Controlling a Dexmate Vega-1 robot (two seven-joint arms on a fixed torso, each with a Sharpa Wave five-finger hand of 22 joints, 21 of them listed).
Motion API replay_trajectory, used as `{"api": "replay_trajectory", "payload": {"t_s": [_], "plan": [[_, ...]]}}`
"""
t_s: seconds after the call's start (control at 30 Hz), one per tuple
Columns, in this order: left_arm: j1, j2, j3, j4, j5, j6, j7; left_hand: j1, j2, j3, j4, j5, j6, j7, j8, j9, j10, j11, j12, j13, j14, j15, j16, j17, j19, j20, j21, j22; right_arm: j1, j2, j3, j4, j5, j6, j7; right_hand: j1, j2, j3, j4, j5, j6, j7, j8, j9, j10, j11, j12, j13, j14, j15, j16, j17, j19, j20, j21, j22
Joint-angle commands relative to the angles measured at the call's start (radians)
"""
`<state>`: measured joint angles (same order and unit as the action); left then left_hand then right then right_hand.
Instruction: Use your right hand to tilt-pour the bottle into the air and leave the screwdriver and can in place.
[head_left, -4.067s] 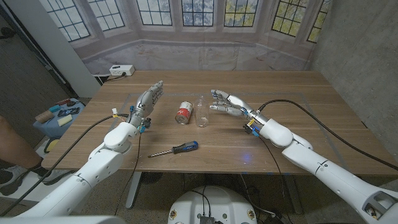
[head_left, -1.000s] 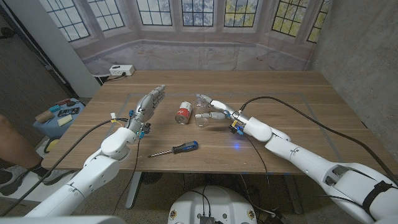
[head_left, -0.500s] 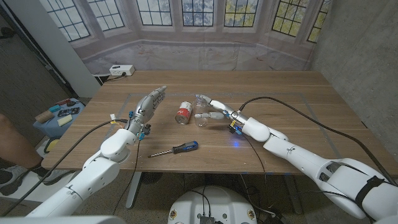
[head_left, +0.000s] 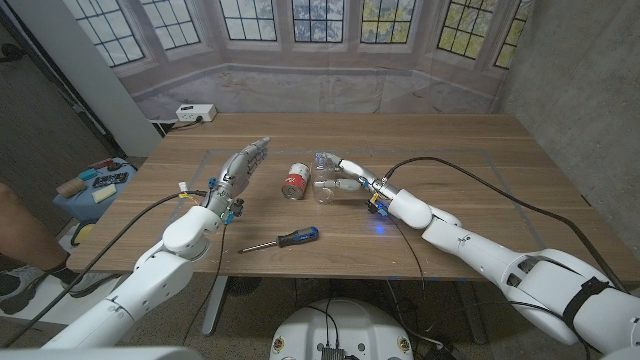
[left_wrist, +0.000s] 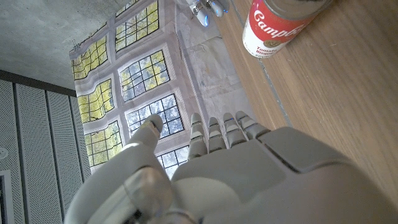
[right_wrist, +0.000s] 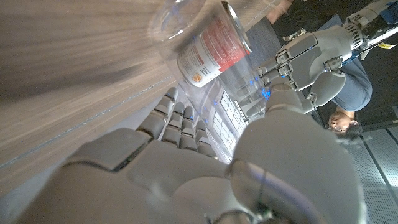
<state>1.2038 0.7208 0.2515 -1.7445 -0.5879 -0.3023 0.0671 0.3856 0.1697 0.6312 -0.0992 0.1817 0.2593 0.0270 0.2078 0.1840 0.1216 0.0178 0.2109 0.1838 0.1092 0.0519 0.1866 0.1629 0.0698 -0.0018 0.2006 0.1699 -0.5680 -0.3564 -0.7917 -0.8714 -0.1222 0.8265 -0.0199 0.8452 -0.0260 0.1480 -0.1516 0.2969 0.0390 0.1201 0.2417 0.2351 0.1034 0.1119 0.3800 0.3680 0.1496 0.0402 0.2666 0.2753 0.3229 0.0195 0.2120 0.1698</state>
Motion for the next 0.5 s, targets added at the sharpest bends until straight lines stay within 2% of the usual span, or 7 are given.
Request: {"api": "replay_trajectory", "payload": {"t_s": [0.03, 0.23, 0.3, 0.5], "plan": [[-0.009, -0.004, 0.009, 0.01, -0.014, 0.006, -0.015, 0.012, 0.005, -0.003, 0.001, 0.008, 0.011, -0.001, 0.005, 0.004, 0.015, 0.001, 0.005, 0.003, 0.007, 0.0, -0.005, 0.003, 0.013, 0.001, 0.001, 0.006, -0.015, 0.001, -0.001, -0.012, -0.005, -0.011, -0.035, 0.015, 0.0, 0.011, -0.001, -0.004, 0.035, 0.065, 0.013, 0.007, 0.032, 0.001, 0.034, 0.021, 0.031, -0.01, 0.011, 0.015, 0.023, -0.003, 0.005, 0.005], [-0.008, -0.007, 0.011, 0.014, -0.019, 0.003, -0.017, 0.012, 0.004, -0.003, 0.002, 0.008, 0.019, -0.002, 0.006, 0.004, 0.02, 0.0, 0.005, 0.003, 0.009, 0.0, -0.005, 0.003, 0.014, 0.002, 0.001, 0.006, -0.025, -0.004, -0.002, -0.039, -0.009, -0.028, -0.039, 0.026, -0.002, 0.022, -0.002, -0.008, 0.088, 0.056, 0.026, 0.013, 0.073, 0.001, 0.08, 0.049, 0.078, -0.023, 0.025, 0.034, 0.054, -0.006, 0.008, 0.005], [-0.007, -0.009, 0.012, 0.016, -0.022, 0.002, -0.019, 0.011, 0.004, -0.003, 0.003, 0.008, 0.023, -0.002, 0.006, 0.005, 0.021, 0.0, 0.006, 0.003, 0.01, 0.001, -0.005, 0.004, 0.014, 0.002, 0.0, 0.006, -0.029, -0.006, -0.002, -0.047, -0.009, -0.035, -0.039, 0.029, -0.002, 0.025, -0.001, -0.01, 0.106, 0.055, 0.031, 0.014, 0.087, -0.009, 0.094, 0.057, 0.092, -0.03, 0.029, 0.04, 0.065, -0.006, 0.009, 0.006], [-0.001, -0.011, 0.011, 0.017, -0.024, -0.002, -0.015, 0.01, 0.004, -0.003, 0.003, 0.008, 0.028, -0.002, 0.006, 0.005, 0.025, 0.003, 0.006, 0.004, 0.011, 0.001, -0.006, 0.004, 0.015, 0.002, 0.0, 0.006, -0.034, -0.011, -0.004, -0.062, -0.01, -0.051, -0.034, 0.038, -0.003, 0.032, -0.004, -0.011, 0.127, 0.051, 0.035, 0.017, 0.106, -0.016, 0.116, 0.07, 0.117, -0.042, 0.037, 0.049, 0.081, -0.005, 0.01, 0.006]]}}
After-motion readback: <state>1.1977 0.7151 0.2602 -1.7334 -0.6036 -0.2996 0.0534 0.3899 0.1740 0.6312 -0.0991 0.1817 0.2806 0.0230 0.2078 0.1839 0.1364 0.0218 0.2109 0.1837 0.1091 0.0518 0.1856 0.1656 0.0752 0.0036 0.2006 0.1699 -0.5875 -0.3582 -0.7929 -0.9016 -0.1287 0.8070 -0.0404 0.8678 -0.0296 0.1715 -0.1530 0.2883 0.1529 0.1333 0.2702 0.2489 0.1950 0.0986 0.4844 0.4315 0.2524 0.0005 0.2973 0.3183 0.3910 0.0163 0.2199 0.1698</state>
